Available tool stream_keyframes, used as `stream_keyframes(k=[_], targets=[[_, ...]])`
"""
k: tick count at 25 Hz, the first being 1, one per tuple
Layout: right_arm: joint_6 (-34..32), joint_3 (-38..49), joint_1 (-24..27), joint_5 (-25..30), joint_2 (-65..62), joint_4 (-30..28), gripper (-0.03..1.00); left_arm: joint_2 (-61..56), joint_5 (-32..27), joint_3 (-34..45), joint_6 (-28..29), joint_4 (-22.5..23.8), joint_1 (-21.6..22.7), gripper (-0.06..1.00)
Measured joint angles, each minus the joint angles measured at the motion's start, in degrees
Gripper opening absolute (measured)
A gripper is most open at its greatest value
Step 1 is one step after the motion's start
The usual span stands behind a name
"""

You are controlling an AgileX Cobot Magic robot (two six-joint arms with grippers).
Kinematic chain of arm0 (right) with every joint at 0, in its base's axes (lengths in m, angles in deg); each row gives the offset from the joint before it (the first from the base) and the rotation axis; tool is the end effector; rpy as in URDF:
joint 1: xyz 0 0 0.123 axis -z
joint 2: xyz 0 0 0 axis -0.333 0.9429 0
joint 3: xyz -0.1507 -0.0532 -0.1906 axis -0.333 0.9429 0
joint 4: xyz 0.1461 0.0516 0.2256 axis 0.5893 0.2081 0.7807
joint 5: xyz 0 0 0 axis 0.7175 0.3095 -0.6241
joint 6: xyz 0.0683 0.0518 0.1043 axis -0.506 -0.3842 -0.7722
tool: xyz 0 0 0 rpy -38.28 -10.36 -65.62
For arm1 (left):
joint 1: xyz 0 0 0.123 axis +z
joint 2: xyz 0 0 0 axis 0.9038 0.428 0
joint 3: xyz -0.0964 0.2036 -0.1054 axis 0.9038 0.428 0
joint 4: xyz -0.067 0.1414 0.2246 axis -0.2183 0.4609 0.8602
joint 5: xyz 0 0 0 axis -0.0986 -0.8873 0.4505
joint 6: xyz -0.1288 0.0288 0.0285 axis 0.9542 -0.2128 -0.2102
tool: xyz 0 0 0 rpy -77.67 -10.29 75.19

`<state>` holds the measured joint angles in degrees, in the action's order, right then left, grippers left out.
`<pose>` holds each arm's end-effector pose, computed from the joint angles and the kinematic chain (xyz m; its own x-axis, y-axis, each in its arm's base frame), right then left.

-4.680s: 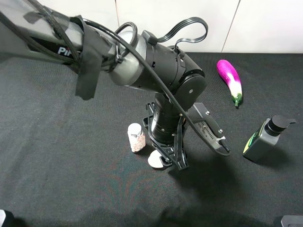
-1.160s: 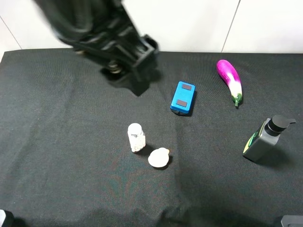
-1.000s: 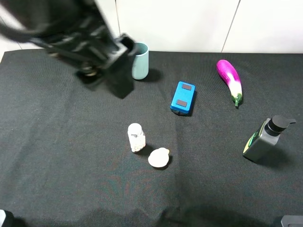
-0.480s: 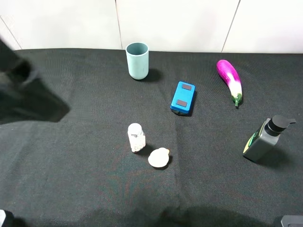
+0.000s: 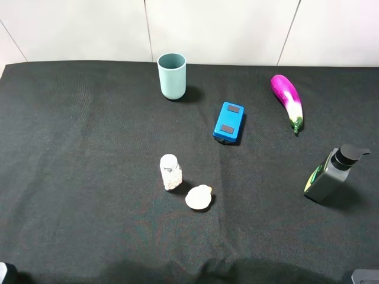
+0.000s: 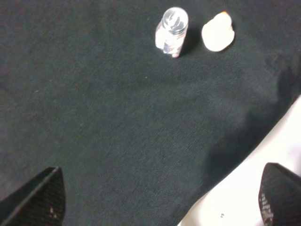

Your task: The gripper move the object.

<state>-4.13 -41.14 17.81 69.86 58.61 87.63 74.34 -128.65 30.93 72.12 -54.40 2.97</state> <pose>0.0920 0.0039 0.2721 -0.4186 -0.0322 -0.9076 -0.0461 0.9988 -0.0142 0.0988 -0.1484 0.2972 -0.6058 0.5062 -0.6138 0.6897 0.7188 -0.0879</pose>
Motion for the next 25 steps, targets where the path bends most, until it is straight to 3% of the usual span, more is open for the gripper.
stream_keyframes(k=[3, 6, 17, 20, 25], targets=[[0.00, 0.00, 0.00, 0.00, 0.00, 0.00, 0.69, -4.53, 0.00, 3.66, -0.12, -0.02, 3.55, 0.88], [0.00, 0.00, 0.00, 0.00, 0.00, 0.00, 0.69, -8.03, 0.08, 6.59, -2.09, -0.02, 9.76, 0.88], [0.00, 0.00, 0.00, 0.00, 0.00, 0.00, 0.69, -21.28, 3.59, 14.34, -22.40, -3.96, 42.18, 0.88], [0.00, 0.00, 0.00, 0.00, 0.00, 0.00, 0.69, -25.90, 4.33, 17.22, -24.60, -5.95, 49.53, 0.88], [0.00, 0.00, 0.00, 0.00, 0.00, 0.00, 0.69, -33.45, 6.05, 22.35, -26.07, -9.80, 57.99, 0.88]])
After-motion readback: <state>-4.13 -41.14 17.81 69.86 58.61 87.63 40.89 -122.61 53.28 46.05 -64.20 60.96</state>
